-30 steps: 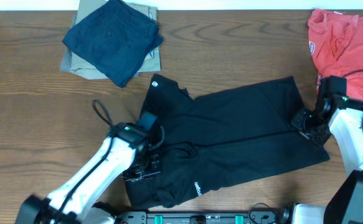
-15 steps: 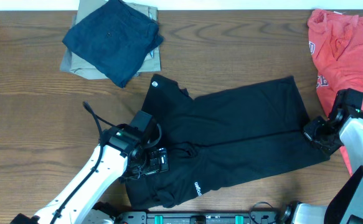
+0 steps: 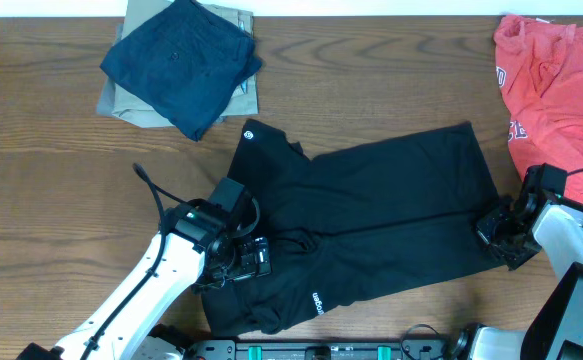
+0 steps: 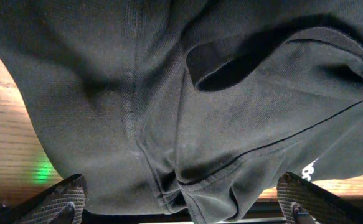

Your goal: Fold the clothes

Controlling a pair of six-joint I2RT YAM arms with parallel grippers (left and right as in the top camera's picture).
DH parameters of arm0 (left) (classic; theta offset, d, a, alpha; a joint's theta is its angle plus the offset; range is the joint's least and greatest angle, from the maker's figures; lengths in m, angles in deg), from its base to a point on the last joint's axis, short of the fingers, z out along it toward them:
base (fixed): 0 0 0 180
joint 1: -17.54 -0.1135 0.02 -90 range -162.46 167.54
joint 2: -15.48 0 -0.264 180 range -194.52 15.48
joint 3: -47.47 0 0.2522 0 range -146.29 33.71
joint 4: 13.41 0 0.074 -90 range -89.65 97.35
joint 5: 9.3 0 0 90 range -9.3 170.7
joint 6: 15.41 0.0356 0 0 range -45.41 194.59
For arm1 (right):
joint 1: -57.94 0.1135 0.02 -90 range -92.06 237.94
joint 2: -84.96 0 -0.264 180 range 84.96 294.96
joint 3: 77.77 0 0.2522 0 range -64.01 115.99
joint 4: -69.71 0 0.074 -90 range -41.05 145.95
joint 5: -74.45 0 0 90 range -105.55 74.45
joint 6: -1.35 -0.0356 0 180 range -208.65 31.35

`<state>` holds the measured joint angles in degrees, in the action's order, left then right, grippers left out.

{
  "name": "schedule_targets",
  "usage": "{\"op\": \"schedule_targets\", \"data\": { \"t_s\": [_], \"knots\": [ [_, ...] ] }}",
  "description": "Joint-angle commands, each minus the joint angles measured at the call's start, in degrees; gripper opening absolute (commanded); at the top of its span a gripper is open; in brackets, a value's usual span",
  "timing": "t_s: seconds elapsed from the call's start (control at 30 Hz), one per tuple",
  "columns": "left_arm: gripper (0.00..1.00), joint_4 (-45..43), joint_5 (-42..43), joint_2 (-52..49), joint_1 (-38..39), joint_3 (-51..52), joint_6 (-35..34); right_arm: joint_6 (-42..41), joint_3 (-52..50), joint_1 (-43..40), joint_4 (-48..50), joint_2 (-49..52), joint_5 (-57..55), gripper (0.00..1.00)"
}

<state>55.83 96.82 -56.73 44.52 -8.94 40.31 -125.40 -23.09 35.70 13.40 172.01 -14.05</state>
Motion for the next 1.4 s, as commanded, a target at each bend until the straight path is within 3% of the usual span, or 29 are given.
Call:
{"op": "schedule_targets", "data": {
  "t_s": [0.0,0.4,0.83,0.9,0.93,1.0,1.2,1.37],
  "knots": [
    [0.98,0.2,-0.8,0.4,-0.3,0.2,0.8,-3.1,-2.3,-1.0,-0.7,0.2,0.0,0.02],
    [0.98,0.1,-0.8,0.4,-0.3,0.2,0.8,-8.7,-3.9,-11.1,-11.8,-2.7,-7.6,0.01],
    [0.98,-3.7,-0.7,0.4,-0.3,-0.6,0.8,-5.7,-2.6,-12.8,-19.2,-25.8,-8.3,0.02],
    [0.98,-4.7,-0.7,0.4,-0.3,-1.9,1.5,-1.8,-1.4,-12.7,-19.1,-28.7,-7.5,0.15],
    [0.98,-5.3,-0.7,0.4,-0.3,-3.0,2.0,0.2,-0.5,-12.7,-19.2,-30.0,-7.0,0.29],
    [0.98,-6.5,-0.8,0.4,-0.3,-5.5,3.5,5.0,1.4,-12.7,-19.0,-31.5,-5.0,0.96],
    [0.98,-9.9,-4.5,0.3,-2.3,-14.1,6.2,13.2,6.8,-12.6,-17.9,-31.9,8.1,0.99],
    [0.98,-15.3,-5.7,-1.2,-7.0,-18.0,10.3,19.1,8.7,-12.0,-10.7,-31.6,18.6,0.99]
  ]
}}
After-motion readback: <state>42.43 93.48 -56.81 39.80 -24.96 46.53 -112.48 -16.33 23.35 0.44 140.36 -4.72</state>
